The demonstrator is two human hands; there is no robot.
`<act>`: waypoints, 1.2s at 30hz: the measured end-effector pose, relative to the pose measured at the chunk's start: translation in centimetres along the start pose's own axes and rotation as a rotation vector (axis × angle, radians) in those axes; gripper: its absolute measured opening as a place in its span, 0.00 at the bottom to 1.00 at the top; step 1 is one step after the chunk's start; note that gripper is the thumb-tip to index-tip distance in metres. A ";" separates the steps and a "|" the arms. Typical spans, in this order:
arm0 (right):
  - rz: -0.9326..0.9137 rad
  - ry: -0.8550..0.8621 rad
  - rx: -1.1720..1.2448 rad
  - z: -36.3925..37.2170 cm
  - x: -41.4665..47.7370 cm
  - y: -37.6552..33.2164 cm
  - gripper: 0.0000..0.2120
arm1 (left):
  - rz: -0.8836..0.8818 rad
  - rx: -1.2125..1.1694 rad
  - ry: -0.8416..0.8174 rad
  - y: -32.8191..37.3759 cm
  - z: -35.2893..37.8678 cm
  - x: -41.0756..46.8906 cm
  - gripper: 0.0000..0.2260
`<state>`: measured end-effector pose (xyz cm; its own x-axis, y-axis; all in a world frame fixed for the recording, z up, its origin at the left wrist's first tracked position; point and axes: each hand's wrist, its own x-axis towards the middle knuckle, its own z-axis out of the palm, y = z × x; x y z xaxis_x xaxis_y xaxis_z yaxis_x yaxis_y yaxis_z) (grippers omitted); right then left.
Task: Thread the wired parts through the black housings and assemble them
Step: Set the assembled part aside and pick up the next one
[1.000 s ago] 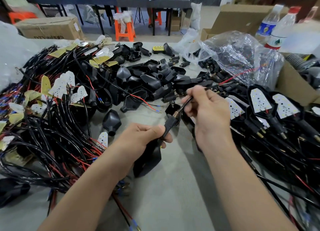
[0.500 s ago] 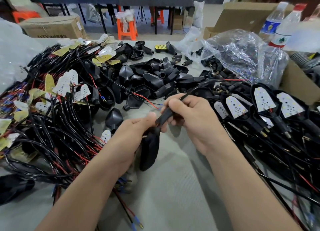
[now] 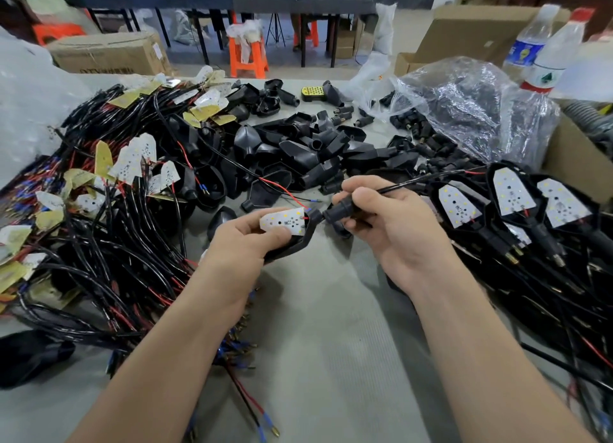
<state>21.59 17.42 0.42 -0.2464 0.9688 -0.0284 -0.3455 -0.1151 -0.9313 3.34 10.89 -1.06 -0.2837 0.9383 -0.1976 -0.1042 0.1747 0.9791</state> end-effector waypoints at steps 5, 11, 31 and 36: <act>0.044 -0.068 0.010 -0.2 0.1 0.5 0.12 | -0.004 -0.041 -0.014 0.5 0.1 -0.4 0.16; 0.034 -0.101 0.059 -0.3 0.2 0.7 0.18 | 0.002 -0.009 0.112 0.2 0.3 -0.3 0.11; -0.041 -0.068 0.028 0.9 -0.4 1.7 0.14 | 0.208 0.248 0.292 -0.8 -0.4 0.3 0.13; -0.031 -0.176 -0.018 0.7 -0.6 1.4 0.14 | 0.189 0.109 0.402 -0.8 -0.4 0.3 0.08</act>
<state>20.61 16.57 -0.61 -0.3914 0.9180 0.0632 -0.3393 -0.0802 -0.9372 2.98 10.97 -1.89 -0.6378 0.7702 0.0031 0.0797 0.0619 0.9949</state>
